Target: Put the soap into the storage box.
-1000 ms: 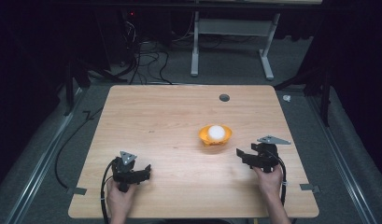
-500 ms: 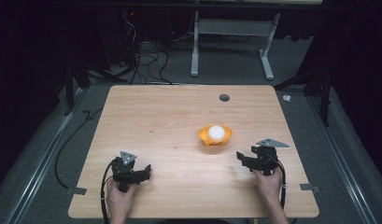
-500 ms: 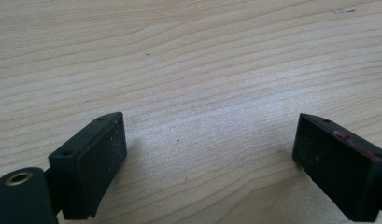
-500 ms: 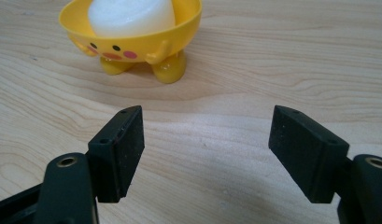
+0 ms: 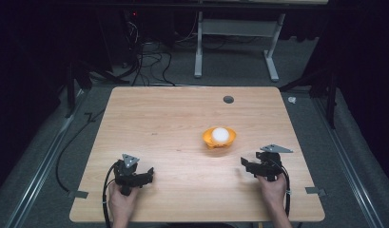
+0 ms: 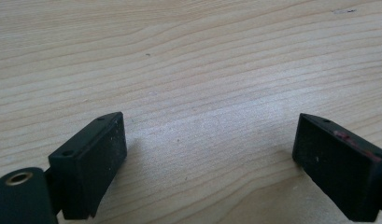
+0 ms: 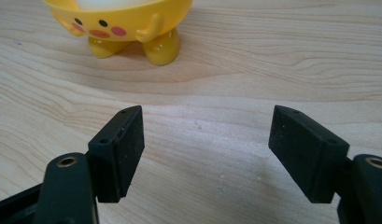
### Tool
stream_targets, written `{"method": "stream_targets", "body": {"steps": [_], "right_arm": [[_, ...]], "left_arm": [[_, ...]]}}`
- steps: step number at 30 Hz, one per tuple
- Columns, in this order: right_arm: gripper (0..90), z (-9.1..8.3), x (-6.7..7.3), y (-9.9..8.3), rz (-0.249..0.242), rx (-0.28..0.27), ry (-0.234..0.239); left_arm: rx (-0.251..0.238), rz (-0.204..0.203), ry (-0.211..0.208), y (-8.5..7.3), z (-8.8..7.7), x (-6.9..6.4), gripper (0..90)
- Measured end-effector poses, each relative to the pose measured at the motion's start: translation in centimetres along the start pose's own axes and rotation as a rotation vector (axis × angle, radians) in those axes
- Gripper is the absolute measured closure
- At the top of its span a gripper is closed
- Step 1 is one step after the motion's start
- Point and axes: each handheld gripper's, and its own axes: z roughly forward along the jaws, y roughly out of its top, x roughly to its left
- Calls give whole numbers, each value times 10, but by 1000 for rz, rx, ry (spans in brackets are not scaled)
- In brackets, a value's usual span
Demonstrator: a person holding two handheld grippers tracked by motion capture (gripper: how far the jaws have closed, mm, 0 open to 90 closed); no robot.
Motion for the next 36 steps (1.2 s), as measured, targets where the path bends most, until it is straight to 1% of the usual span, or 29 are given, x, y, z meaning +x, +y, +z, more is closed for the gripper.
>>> {"method": "stream_targets", "body": {"steps": [3,5,15,17,23,25,26,27,28,29,30,31,36], "right_arm": [[275,2,0,-3,-14,10,-26],[275,3,0,-4,-17,13,-32],[276,8,0,-10,-24,21,-50],[275,10,-1,-11,-27,31,-51],[276,10,0,-13,-29,20,-56],[272,11,0,-13,-35,17,-57],[269,11,2,-13,-50,22,-65],[269,11,2,-13,-50,22,-65],[267,12,5,-13,-72,31,-84],[267,12,5,-13,-72,31,-84],[266,13,7,-13,-85,36,-97],[263,14,9,-13,-107,41,-113],[263,14,10,-13,-105,43,-114]], "left_arm": [[0,0,0,0,0,0,102],[0,0,0,0,0,0,102],[0,0,0,0,0,0,102],[0,0,0,0,0,0,102],[0,0,0,0,0,0,102],[0,0,0,0,0,0,102],[0,0,0,0,0,0,102],[0,0,0,0,0,0,102],[0,0,0,0,0,0,102],[0,0,0,0,0,0,102],[0,0,0,0,0,0,102],[0,0,0,0,0,0,102],[-1,0,-1,0,0,0,102]]}}
